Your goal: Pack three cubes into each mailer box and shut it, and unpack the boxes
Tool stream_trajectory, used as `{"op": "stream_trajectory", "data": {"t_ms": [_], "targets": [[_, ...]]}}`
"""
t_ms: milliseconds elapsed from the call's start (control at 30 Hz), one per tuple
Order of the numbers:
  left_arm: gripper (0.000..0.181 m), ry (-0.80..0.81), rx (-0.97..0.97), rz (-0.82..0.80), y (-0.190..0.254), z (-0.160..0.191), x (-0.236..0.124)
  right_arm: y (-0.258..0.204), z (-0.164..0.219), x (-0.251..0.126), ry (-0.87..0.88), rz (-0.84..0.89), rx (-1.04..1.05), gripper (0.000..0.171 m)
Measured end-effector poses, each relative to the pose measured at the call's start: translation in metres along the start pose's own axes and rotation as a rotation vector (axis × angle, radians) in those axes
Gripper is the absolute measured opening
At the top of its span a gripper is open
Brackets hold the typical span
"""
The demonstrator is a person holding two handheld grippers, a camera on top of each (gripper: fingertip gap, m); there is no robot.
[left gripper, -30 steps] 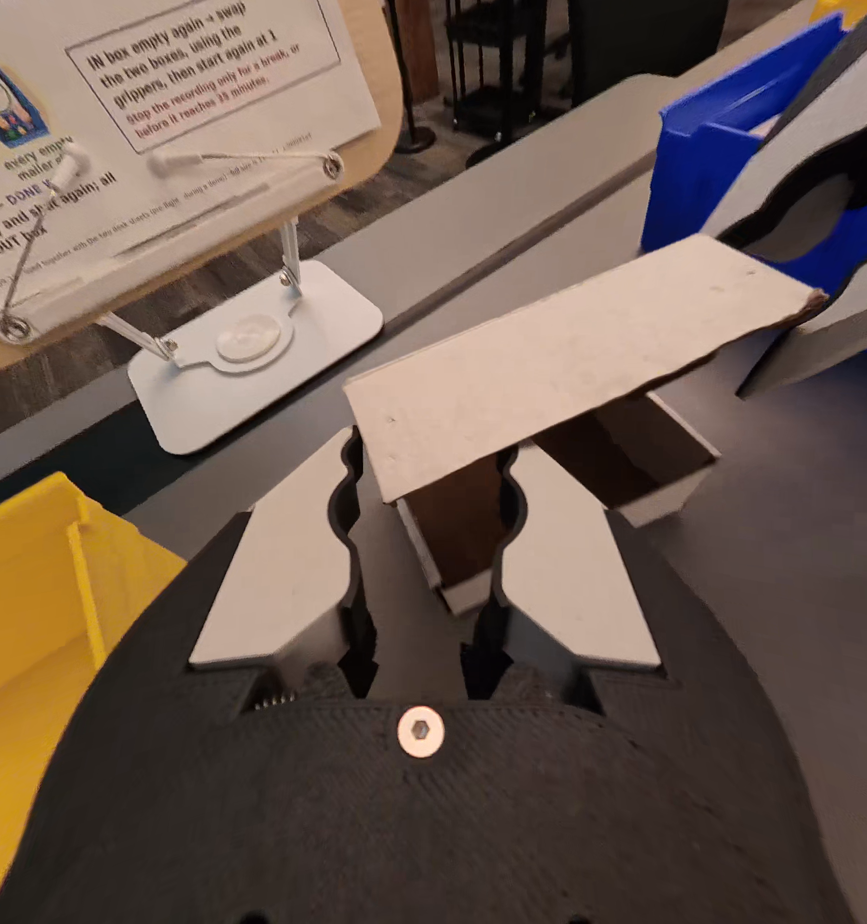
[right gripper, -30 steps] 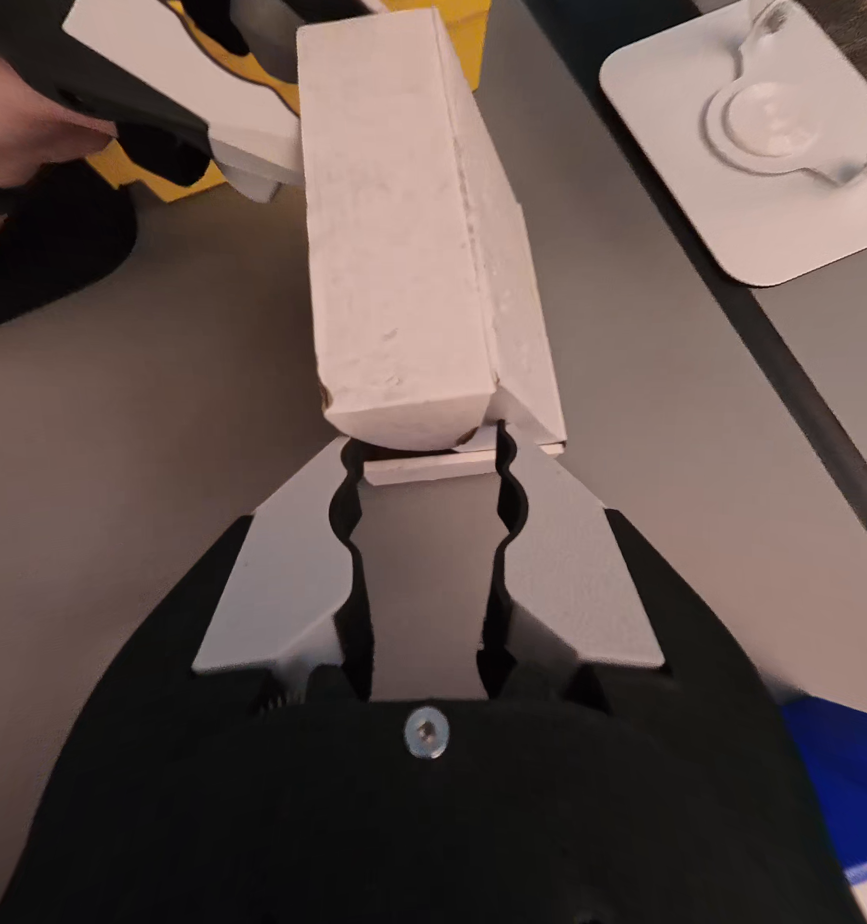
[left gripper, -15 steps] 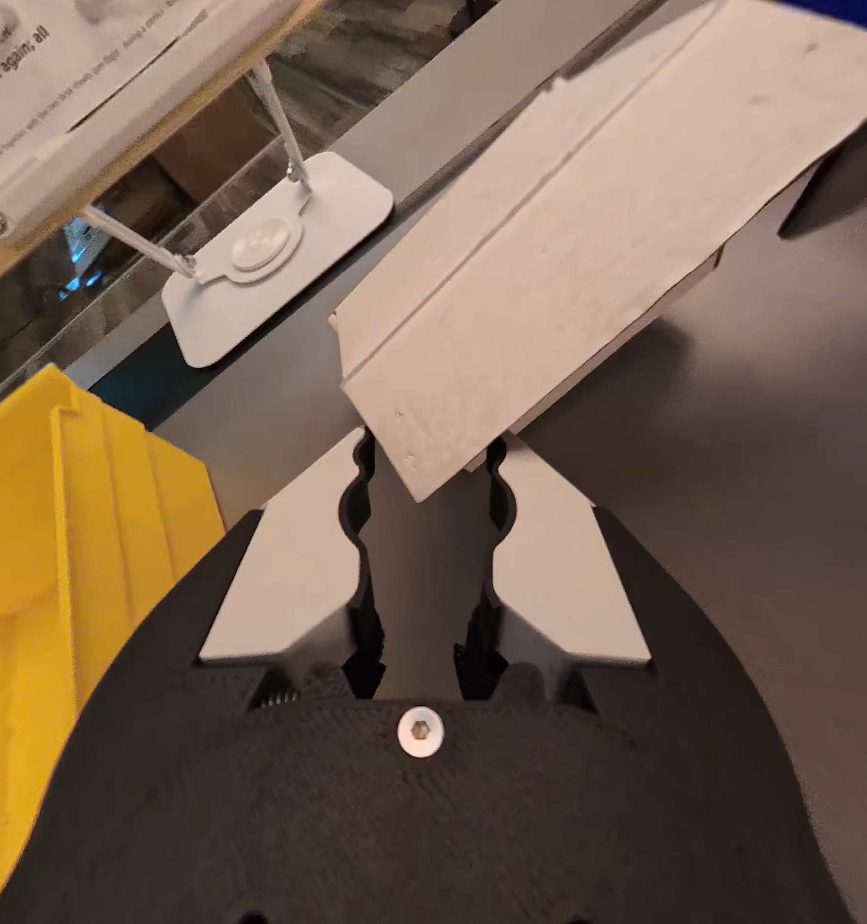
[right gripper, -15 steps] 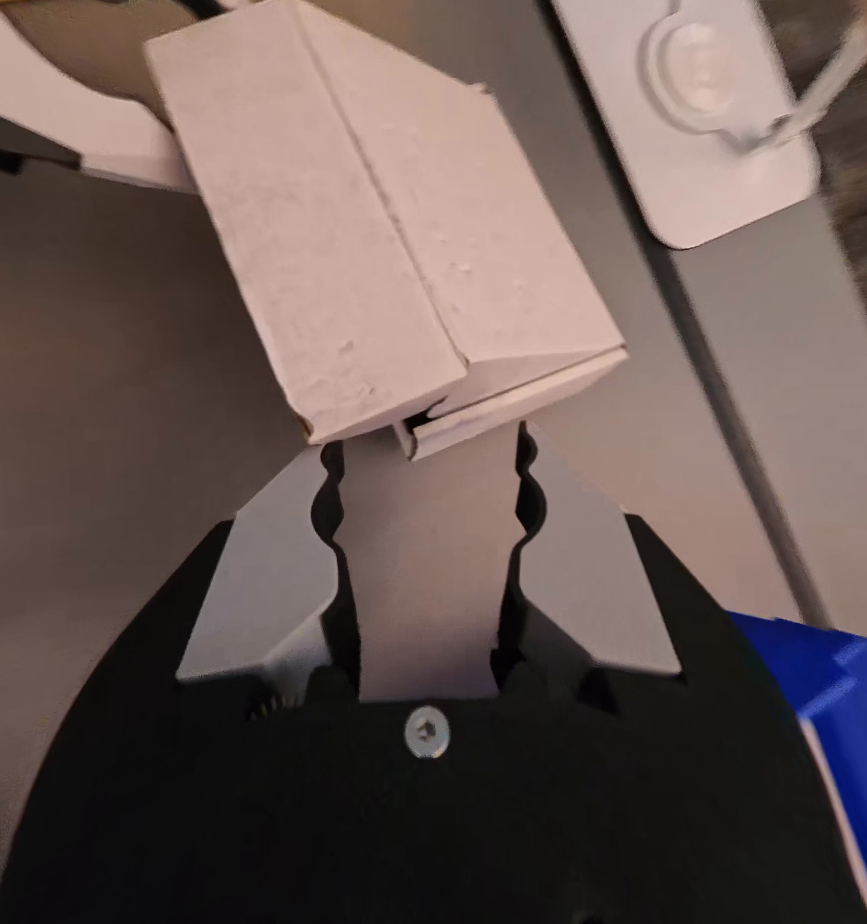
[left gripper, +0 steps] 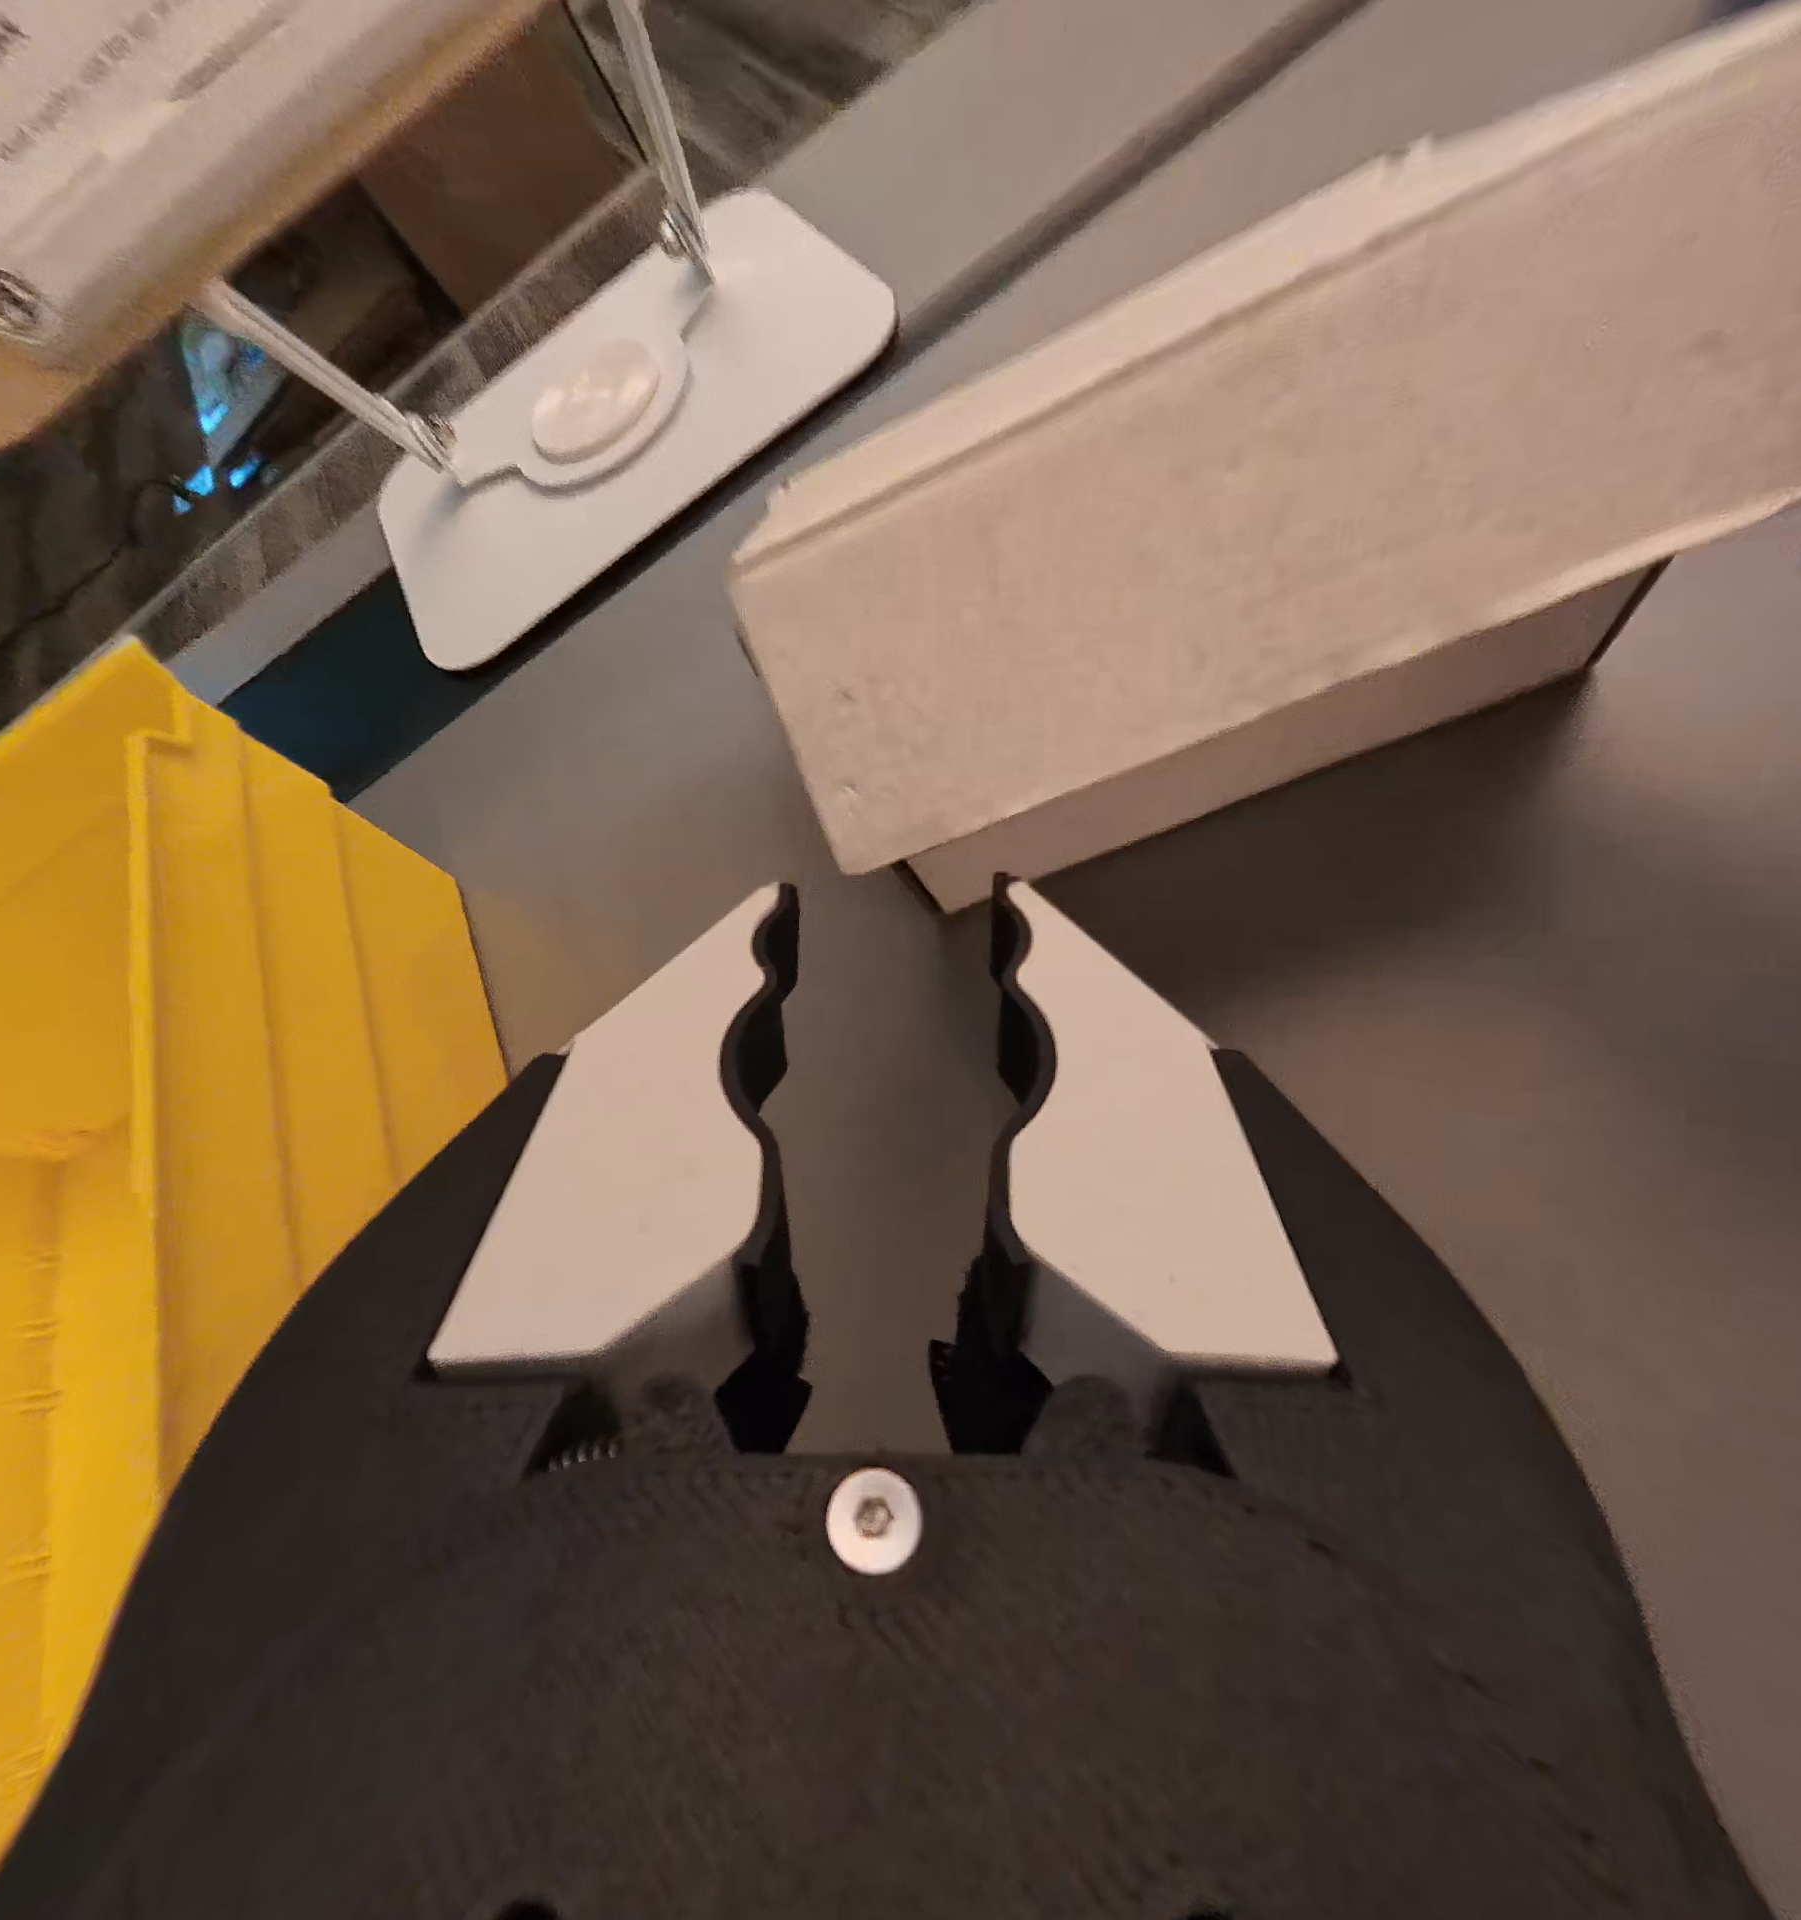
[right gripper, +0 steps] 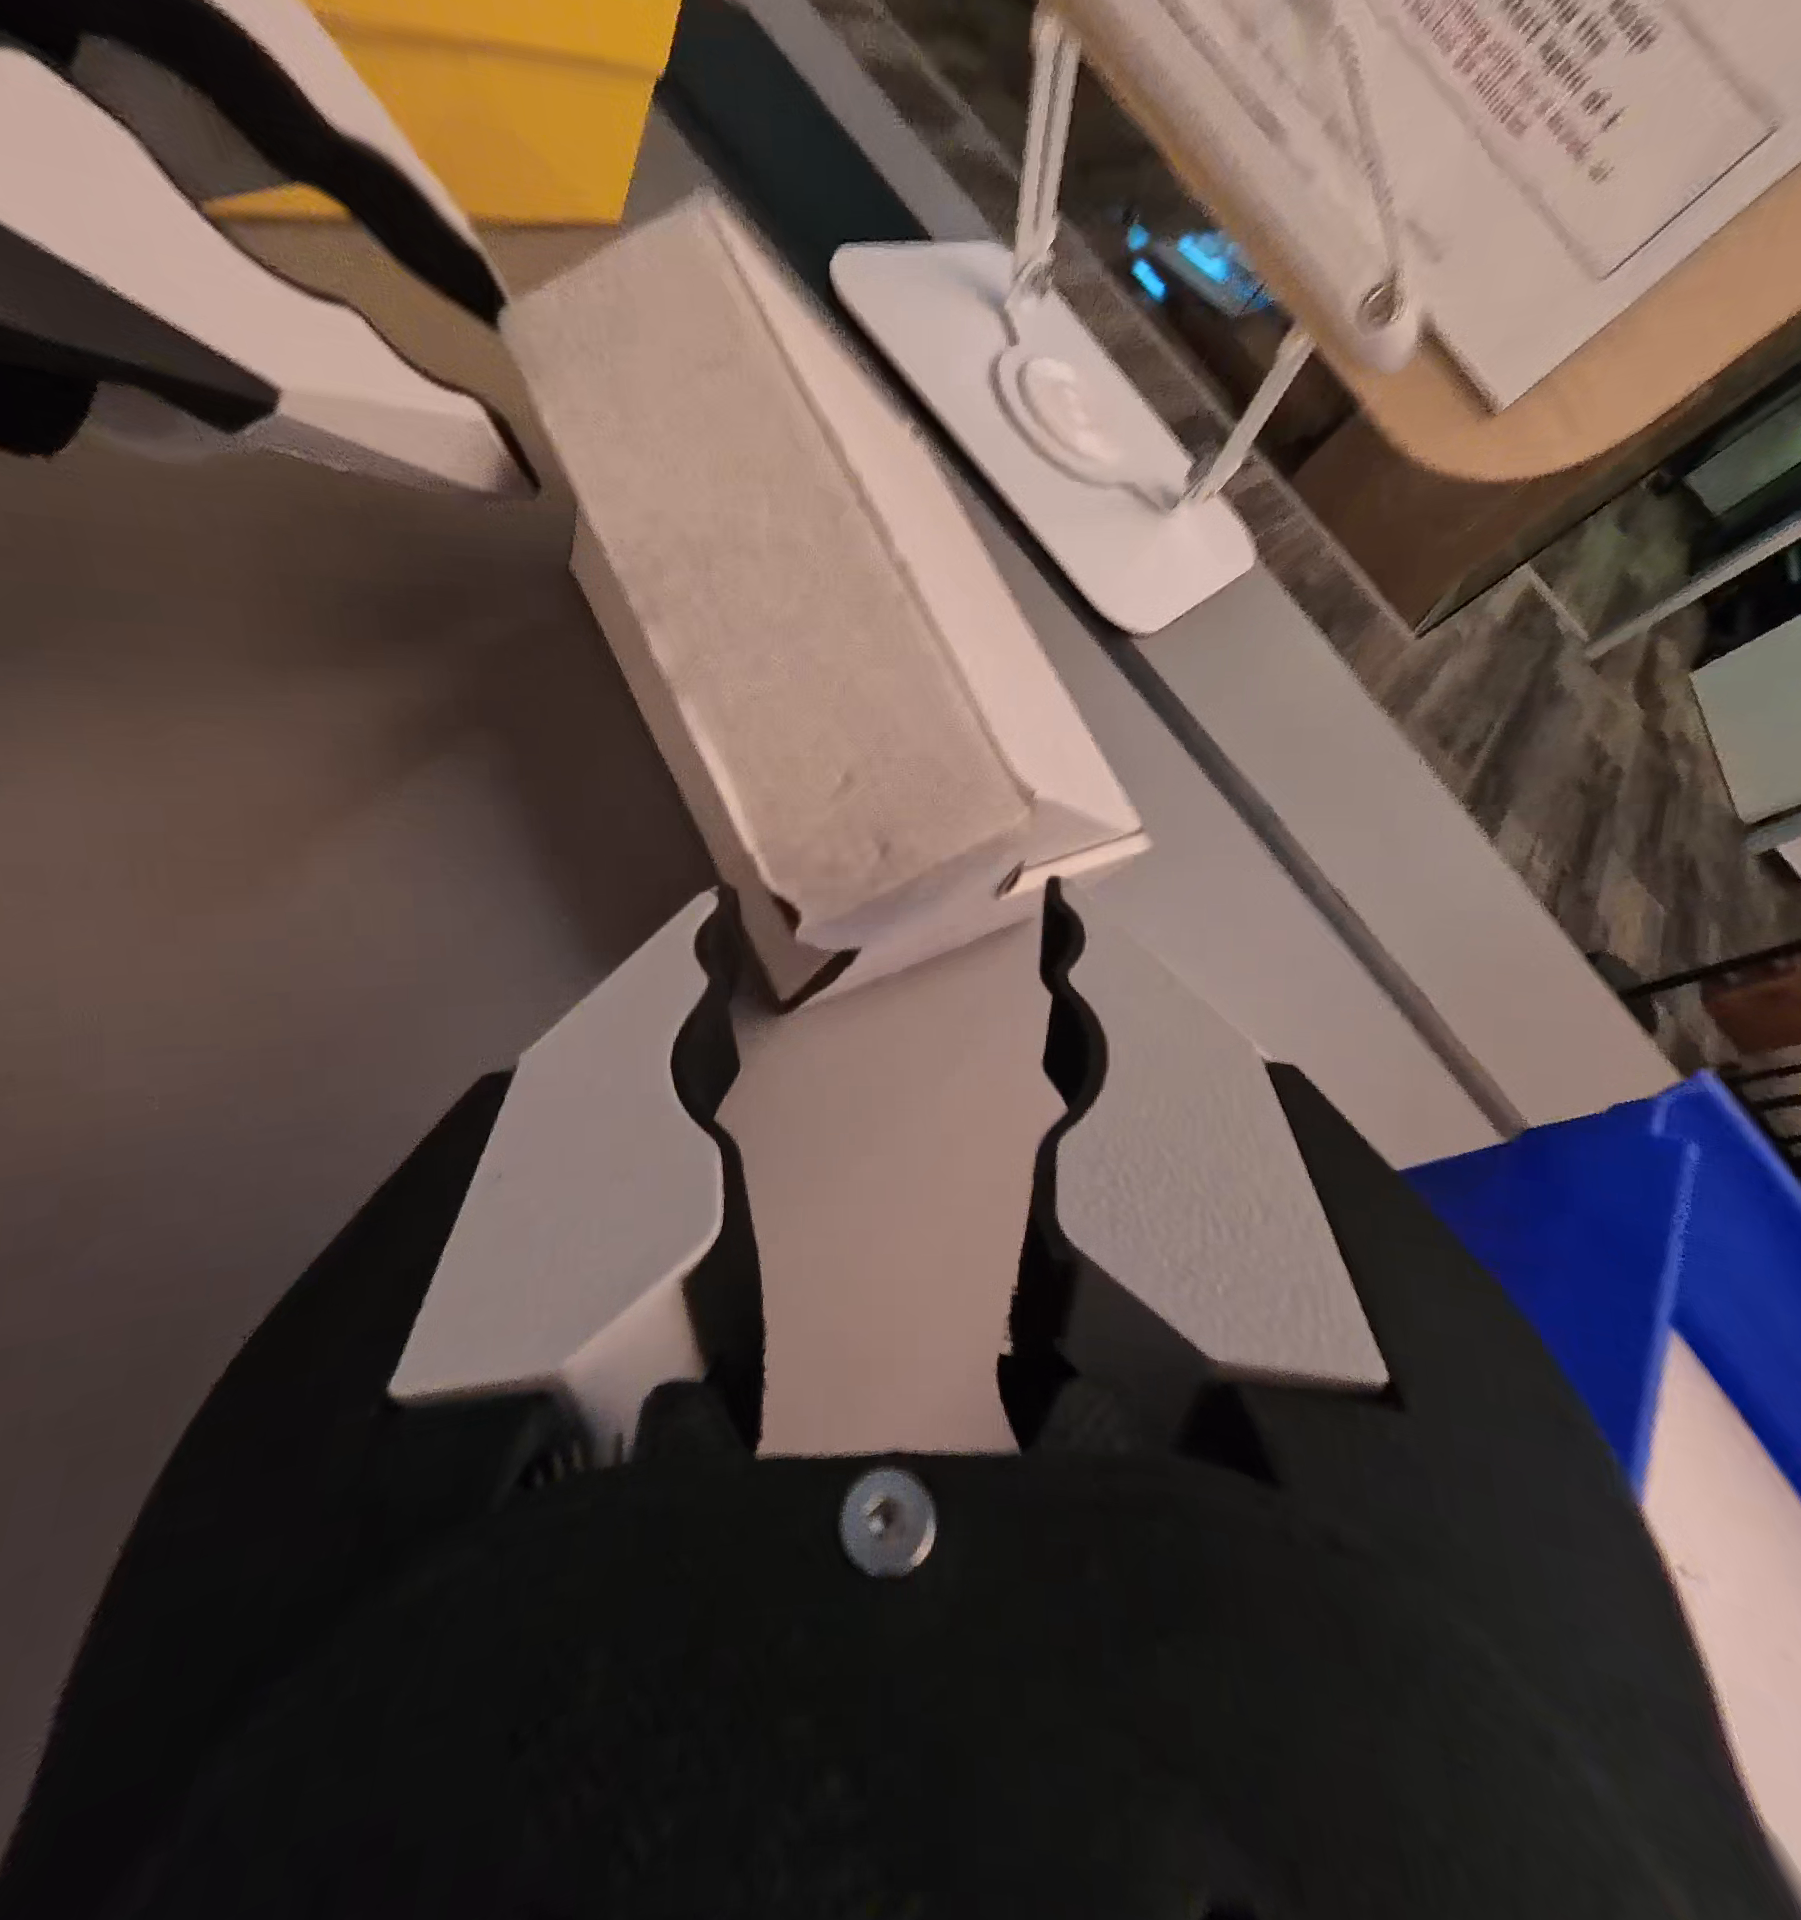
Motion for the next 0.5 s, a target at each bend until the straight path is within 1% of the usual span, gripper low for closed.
{"op": "stream_trajectory", "data": {"t_ms": [67,133,200,233,300,333,367,433,500], "targets": [[0.039,-0.05,0.016,0.009,0.002,0.008,0.006,-0.007,0.007,0.002,-0.008,-0.008,0.007,0.062],[0.042,-0.073,0.012,0.01,0.001,0.013,0.011,-0.011,0.01,0.005,0.003,0.003,-0.003,0.062],[0.045,-0.05,0.016,-0.018,-0.005,0.011,0.014,-0.007,0.007,0.007,0.025,0.059,-0.049,0.061],[0.045,-0.011,0.027,-0.025,-0.007,0.006,0.015,-0.005,0.003,0.007,0.048,0.085,-0.065,0.058],[0.035,0.083,0.066,-0.048,-0.011,-0.007,0.014,-0.004,-0.005,0.005,0.095,0.101,-0.062,0.045],[0.023,0.125,0.093,-0.054,-0.01,-0.013,0.012,-0.003,-0.006,0.004,0.096,0.105,-0.043,0.043],[0.018,0.159,0.121,-0.053,-0.008,-0.017,0.01,0.0,-0.006,0.003,0.088,0.124,-0.022,0.041],[0.012,0.178,0.15,-0.056,-0.005,-0.02,0.004,0.004,-0.004,0.0,0.087,0.144,0.002,0.038],[0.006,0.182,0.141,-0.026,0.002,-0.02,-0.004,0.009,-0.002,-0.005,0.098,0.175,0.039,0.031]]}}
Point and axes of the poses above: each gripper's, where its closed fingertips meet, x out along the fingers, z out of its underside, y = z × x across the jaws, the point moved 3 cm from there along -x, back along the fingers, and after that the axes turned 3 degrees about z, right-handed, at the moved point
